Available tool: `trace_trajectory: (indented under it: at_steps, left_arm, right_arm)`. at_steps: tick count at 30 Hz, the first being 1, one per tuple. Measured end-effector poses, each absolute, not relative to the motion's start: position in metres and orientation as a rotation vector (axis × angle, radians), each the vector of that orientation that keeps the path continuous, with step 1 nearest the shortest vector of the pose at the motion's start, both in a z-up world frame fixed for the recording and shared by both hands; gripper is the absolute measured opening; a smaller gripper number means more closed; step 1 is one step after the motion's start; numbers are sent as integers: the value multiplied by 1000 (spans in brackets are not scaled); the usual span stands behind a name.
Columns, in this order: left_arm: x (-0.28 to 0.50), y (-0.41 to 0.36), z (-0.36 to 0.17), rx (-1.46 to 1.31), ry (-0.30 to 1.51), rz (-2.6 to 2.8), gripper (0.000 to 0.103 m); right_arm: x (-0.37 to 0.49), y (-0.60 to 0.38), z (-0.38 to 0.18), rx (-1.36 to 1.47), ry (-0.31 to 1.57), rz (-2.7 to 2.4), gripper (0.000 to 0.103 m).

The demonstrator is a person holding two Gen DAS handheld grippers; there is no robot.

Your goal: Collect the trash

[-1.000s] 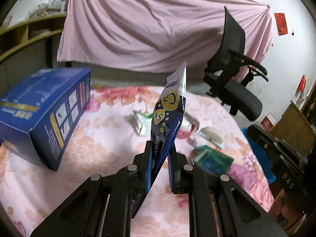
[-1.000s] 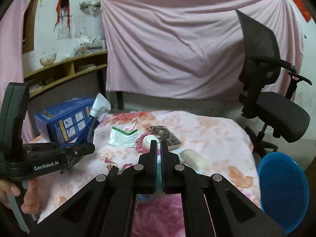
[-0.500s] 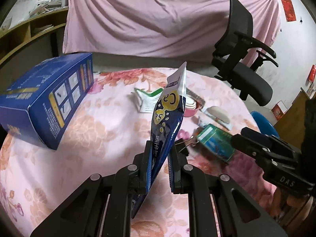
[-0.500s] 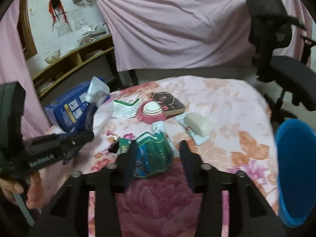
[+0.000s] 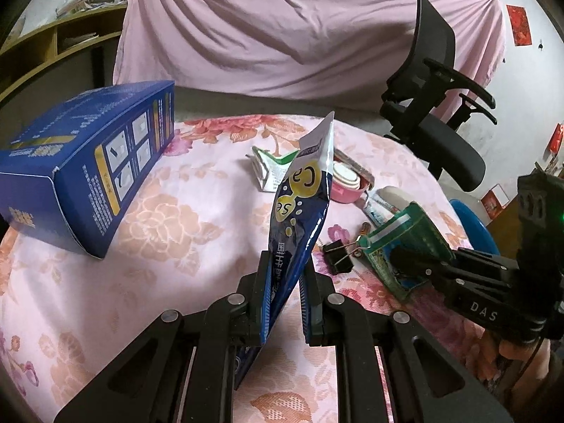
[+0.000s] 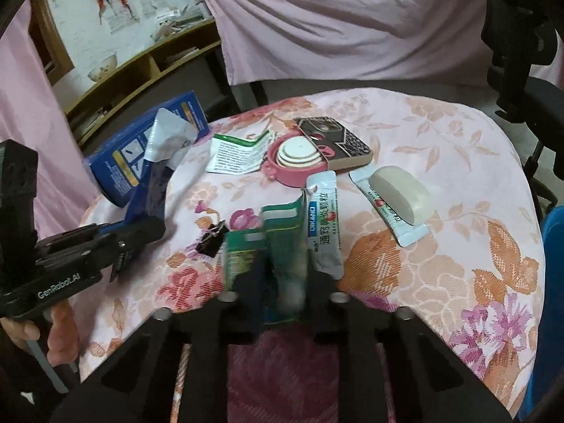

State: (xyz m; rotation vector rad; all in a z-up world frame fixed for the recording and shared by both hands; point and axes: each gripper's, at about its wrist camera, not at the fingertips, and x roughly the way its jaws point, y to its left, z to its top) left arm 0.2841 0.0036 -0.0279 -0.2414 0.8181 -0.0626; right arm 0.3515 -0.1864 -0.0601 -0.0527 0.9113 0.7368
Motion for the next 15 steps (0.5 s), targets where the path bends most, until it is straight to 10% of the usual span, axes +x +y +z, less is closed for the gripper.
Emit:
trace_trajectory:
  at_steps: [15]
  left_arm:
    - [263,-56,50,-217,475,-209,11]
  right_arm:
    - [291,-269,24,102,346,670,7]
